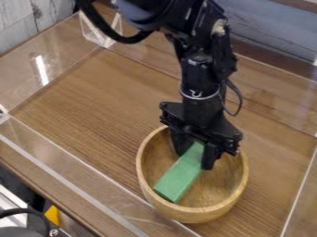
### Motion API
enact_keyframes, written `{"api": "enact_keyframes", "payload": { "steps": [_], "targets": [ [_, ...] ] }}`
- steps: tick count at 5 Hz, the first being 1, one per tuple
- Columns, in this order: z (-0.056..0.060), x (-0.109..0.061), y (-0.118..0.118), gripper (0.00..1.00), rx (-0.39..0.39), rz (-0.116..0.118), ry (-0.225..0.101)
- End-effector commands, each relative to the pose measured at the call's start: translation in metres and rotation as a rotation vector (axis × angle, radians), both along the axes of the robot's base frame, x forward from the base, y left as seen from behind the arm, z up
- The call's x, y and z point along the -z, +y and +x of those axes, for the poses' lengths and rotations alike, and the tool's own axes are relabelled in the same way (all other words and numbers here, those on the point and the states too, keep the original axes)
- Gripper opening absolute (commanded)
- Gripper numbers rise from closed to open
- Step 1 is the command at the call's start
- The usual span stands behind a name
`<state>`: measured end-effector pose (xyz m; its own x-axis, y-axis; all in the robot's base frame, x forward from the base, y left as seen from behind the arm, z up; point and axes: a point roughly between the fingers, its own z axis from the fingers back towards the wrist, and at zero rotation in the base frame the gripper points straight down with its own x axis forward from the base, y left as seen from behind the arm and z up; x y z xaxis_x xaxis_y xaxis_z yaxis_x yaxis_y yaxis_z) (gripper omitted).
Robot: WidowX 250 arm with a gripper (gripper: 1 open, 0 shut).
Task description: Remove the green block from inside the brown bowl and put it on the table
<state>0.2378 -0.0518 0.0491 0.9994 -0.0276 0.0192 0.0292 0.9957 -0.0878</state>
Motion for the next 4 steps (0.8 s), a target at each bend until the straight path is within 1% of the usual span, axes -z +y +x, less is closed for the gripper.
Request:
{"api": "enact_keyframes", "payload": {
  "steps": [1, 4],
  "targets": [
    [0.0099, -0.0156, 0.0012, 0.00, -0.011, -0.013, -0.057],
    [0.0076, -0.0160, 0.0032, 0.00, -0.017, -0.021, -0.042]
  ]
}}
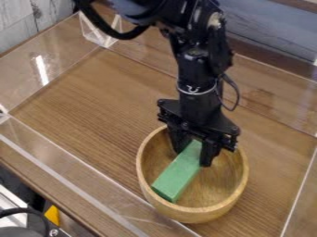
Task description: Remove the green block from inside the brown bowl and put it on the table
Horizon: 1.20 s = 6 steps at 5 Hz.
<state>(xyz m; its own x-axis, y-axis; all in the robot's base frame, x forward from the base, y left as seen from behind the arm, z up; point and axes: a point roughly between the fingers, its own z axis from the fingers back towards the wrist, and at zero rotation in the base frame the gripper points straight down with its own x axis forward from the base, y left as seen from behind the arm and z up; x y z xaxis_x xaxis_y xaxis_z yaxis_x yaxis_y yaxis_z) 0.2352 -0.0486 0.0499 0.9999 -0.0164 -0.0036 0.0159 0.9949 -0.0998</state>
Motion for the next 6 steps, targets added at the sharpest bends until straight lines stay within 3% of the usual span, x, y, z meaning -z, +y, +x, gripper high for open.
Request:
{"api": "enact_keyframes", "payload": {
  "steps": [1, 6],
  "targets": [
    [0.0094, -0.0151, 0.0006, 0.00, -0.007, -0.011, -0.060],
    [0.0047, -0.0149, 0.0029, 0.00, -0.015, -0.019, -0.039]
  ]
}}
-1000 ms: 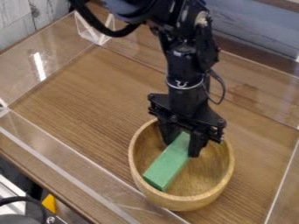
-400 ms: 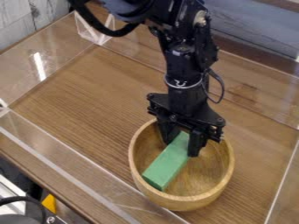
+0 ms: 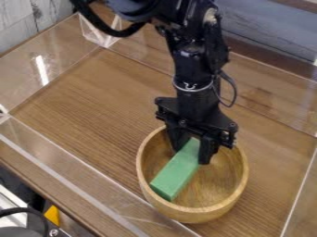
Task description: Remove the green block from inside the brown bowl and put it on the table
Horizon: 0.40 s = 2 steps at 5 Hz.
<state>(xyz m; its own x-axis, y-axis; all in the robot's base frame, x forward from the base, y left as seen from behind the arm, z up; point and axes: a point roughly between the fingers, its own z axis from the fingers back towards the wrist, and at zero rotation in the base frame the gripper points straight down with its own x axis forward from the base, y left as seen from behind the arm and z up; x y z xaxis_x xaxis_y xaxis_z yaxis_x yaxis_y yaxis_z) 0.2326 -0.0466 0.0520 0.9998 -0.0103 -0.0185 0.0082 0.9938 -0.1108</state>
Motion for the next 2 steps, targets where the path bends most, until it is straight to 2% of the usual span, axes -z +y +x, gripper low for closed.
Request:
{"api": "enact_keyframes", "payload": {
  "steps": [1, 2],
  "targets": [
    [0.0061, -0.0121, 0.0013, 0.00, -0.011, -0.007, -0.050],
    [0.0048, -0.0160, 0.0023, 0.00, -0.015, -0.015, -0.047]
  ]
}}
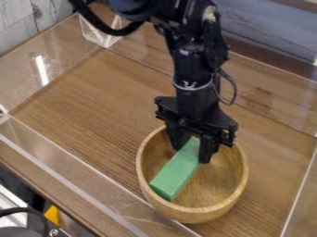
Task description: Remove the green block from inside the brown bowl and put it on the table
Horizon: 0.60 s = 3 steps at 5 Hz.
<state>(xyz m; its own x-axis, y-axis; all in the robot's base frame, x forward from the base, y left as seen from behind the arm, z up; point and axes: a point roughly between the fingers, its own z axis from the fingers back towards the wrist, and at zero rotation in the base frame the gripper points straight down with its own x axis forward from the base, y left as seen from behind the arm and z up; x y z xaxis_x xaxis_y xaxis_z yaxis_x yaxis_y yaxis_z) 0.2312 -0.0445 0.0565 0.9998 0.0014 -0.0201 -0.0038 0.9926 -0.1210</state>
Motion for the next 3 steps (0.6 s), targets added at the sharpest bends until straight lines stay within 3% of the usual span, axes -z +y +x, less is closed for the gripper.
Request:
{"api": "enact_keyframes", "payload": {
  "steps": [1, 3],
  "targets": [
    [0.0047, -0.0152, 0.0015, 0.00, -0.007, -0.013, -0.045],
    [0.0014, -0.0213, 0.0052, 0.00, -0.014, -0.022, -0.040]
  ]
}}
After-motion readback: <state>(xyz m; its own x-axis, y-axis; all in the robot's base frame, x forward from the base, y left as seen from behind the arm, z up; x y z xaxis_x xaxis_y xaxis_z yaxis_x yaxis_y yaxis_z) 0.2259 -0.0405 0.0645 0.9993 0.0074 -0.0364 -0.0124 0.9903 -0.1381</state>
